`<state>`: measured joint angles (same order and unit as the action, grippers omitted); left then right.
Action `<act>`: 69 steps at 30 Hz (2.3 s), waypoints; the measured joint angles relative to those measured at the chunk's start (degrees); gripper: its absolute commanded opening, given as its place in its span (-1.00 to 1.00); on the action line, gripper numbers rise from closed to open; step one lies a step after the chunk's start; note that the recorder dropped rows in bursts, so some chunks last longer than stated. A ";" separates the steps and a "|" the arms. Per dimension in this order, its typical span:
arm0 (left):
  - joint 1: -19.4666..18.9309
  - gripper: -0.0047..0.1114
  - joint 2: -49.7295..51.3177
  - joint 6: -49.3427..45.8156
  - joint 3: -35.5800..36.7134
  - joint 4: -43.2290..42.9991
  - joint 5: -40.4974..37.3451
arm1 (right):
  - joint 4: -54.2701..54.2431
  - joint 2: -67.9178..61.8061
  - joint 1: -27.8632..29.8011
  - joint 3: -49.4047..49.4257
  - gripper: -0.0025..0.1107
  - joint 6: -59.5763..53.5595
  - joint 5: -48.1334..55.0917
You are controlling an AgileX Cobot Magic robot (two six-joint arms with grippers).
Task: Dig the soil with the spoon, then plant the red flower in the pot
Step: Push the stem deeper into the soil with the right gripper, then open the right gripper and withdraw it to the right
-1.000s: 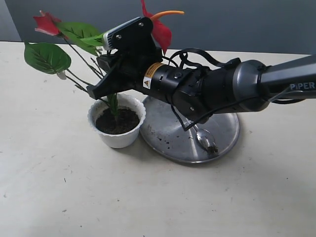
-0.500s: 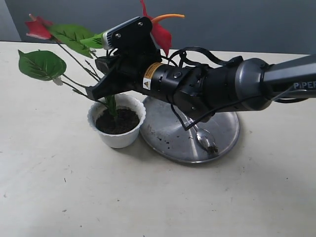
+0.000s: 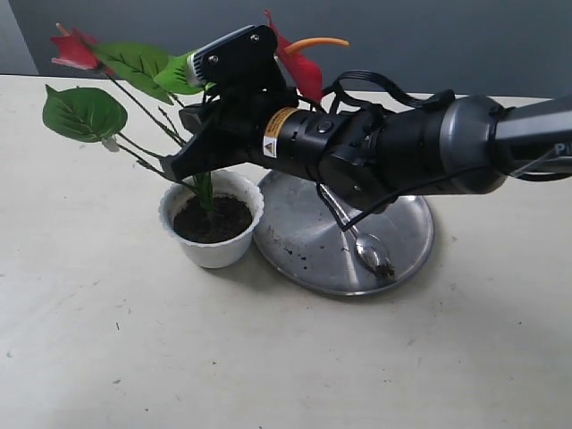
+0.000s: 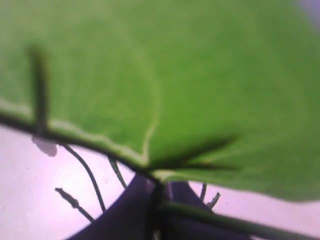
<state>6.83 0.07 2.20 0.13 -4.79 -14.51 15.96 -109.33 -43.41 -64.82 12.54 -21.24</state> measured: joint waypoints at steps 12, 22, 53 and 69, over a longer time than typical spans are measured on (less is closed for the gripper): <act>0.00 -0.91 0.00 0.00 0.00 0.00 0.00 | 3.02 0.60 0.00 0.00 -0.88 3.16 2.25; 0.00 -0.91 0.00 0.00 0.00 0.00 0.00 | 4.68 0.07 0.00 0.79 -0.21 6.50 9.47; 0.00 -0.91 0.00 0.00 0.00 0.00 0.00 | 5.07 19.90 1.78 13.14 -0.96 9.05 21.24; 0.00 -0.91 0.00 0.00 0.00 0.00 0.00 | 12.26 58.64 8.77 17.50 -0.96 9.19 41.42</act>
<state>6.83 0.07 2.20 0.13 -4.79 -14.51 28.22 -50.69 -34.64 -47.32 21.73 20.19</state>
